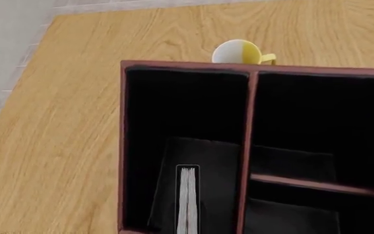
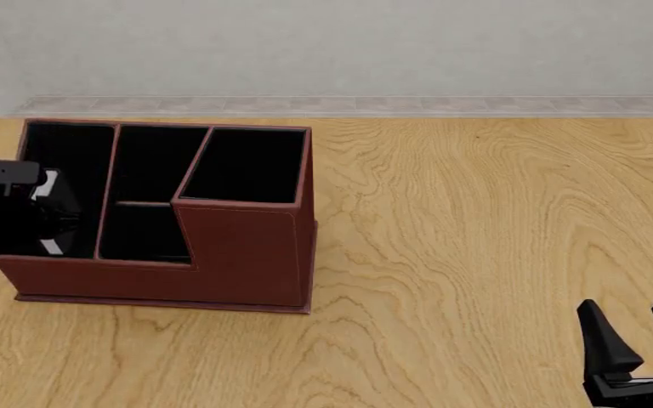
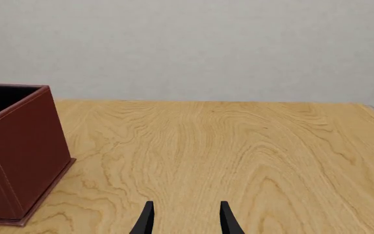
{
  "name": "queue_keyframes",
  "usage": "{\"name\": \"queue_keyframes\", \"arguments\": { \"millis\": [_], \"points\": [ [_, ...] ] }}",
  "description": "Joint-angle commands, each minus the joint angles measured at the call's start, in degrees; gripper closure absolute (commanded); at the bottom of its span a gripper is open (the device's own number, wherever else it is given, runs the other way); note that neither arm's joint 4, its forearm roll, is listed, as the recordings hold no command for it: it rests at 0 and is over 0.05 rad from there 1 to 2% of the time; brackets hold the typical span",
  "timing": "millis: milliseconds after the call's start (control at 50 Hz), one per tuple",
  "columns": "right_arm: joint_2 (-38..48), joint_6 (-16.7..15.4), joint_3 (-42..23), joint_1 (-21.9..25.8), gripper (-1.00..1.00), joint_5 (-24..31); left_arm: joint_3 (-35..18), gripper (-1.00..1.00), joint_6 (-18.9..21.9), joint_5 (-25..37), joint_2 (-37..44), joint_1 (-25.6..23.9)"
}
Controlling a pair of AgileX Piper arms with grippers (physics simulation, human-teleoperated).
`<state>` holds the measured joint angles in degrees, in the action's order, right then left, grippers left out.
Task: Pick up the book and place it in the left compartment of the caddy.
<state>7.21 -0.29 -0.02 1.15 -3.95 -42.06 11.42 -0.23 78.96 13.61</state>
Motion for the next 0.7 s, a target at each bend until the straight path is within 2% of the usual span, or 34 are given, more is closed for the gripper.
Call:
{"name": "queue_keyframes", "arguments": {
  "millis": [20,700],
  "points": [
    [-0.01,0.02,0.0,-0.02,-1.0,0.0,-0.1,1.0,0.94,-1.47,0.74,0.55],
    [0.04,0.05,0.0,0.0,-1.0,-0.02,0.84,1.0,0.47,-4.82,3.92,0.93]
  ]
}}
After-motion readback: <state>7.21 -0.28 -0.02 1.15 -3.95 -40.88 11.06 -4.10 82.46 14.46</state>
